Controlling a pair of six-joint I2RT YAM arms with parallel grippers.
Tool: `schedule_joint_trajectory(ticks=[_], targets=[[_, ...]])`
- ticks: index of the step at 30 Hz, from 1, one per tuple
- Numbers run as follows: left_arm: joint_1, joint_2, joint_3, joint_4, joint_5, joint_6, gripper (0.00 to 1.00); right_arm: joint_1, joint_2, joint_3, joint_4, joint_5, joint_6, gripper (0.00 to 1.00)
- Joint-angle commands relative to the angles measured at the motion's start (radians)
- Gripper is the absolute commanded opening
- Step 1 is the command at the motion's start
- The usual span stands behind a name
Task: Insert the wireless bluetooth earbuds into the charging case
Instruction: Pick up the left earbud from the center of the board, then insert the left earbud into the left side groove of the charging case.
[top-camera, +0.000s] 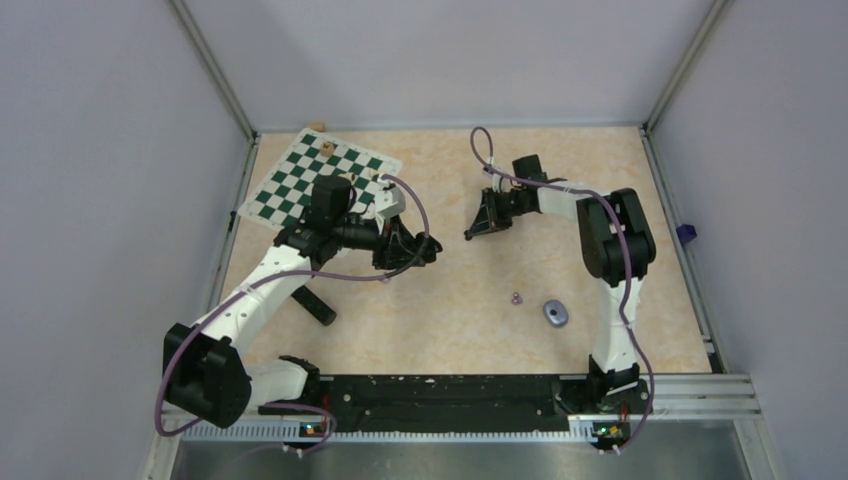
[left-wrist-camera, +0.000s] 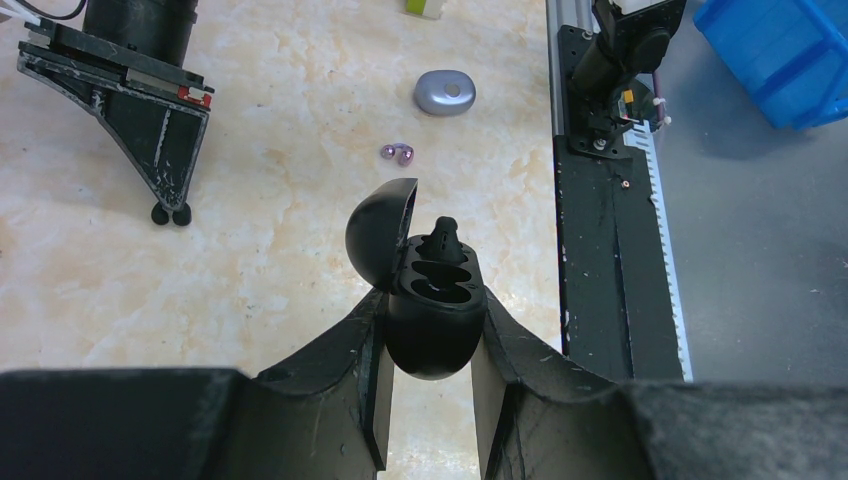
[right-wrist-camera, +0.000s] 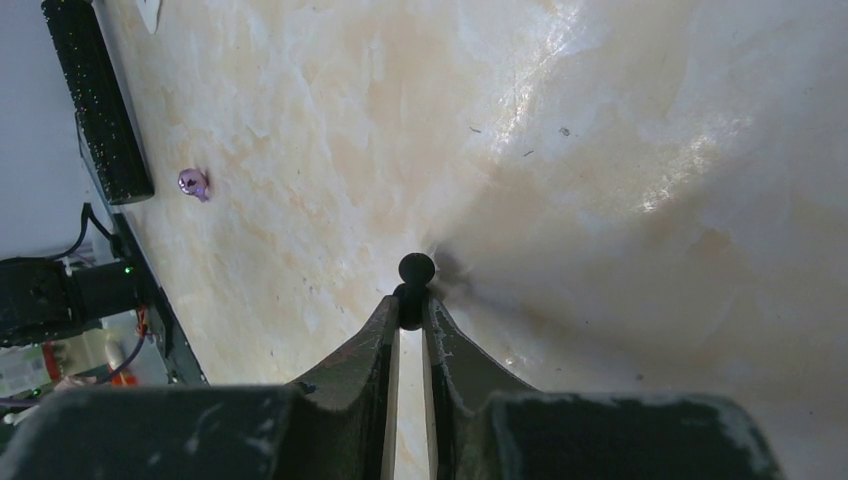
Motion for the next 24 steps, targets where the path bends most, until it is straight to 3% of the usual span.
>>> schedule_joint_trajectory(ticks=[1,8,19,24], targets=[[-0.005,-0.013,0.032,0.018,0.024,0.014,0.00,-0.004,-0.002,0.015,0.019,0.007,-0.009,0.09],[-0.007,-0.007,0.022,0.040,0.022,-0.004,0.00,-0.004,-0.118,0.023,-0.017,0.010,-0.072,0.07],[-0.012,0.012,0.017,0.071,0.038,-0.042,0.00,-0.004,-0.468,0.012,-0.041,-0.026,-0.213,0.07],[-0.013,0.025,0.017,0.081,0.052,-0.061,0.00,-0.002,-0.620,-0.030,0.024,-0.084,-0.232,0.08]])
